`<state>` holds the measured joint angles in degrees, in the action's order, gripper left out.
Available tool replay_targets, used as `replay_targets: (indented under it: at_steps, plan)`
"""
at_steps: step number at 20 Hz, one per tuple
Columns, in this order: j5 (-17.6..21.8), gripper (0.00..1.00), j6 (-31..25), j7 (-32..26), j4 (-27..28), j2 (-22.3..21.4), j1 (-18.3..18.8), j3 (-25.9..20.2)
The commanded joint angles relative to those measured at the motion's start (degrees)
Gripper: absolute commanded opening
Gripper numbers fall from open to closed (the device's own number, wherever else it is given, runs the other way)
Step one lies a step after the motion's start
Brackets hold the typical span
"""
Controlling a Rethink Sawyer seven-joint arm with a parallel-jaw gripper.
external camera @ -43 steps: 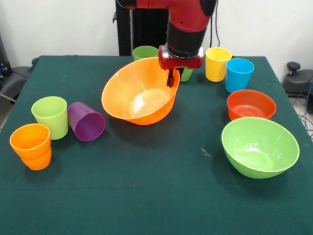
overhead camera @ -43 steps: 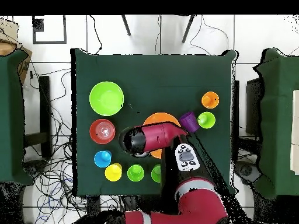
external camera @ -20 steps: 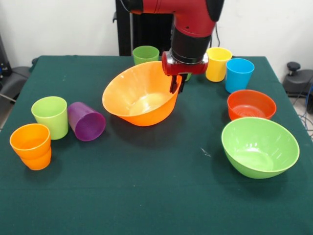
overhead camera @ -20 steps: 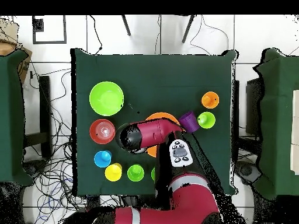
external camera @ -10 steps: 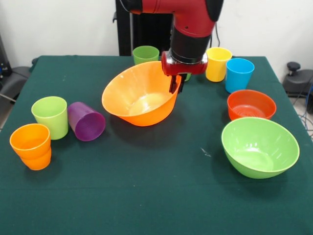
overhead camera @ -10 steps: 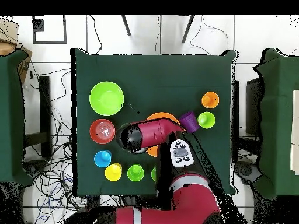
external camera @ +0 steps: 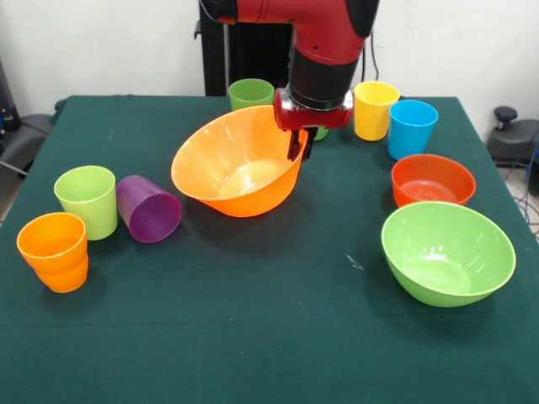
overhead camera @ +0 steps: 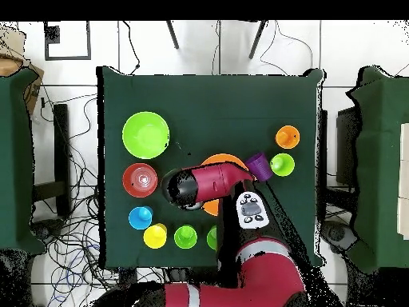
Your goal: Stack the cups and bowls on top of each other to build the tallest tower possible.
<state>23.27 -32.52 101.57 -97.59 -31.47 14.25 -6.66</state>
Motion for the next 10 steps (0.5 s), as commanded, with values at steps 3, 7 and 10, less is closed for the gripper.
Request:
replay_targets:
  at_steps: [3, 7, 10]
  plan:
    - [0.2, 0.0, 3.7, 2.6, 0.5, 0.9, 1.8, -3.5]
    - [0.3, 0.0, 3.7, 2.5, 0.7, 1.0, 1.9, -3.6]
    - [0.4, 0.0, 3.8, 2.6, 0.6, 0.9, 2.0, -3.6]
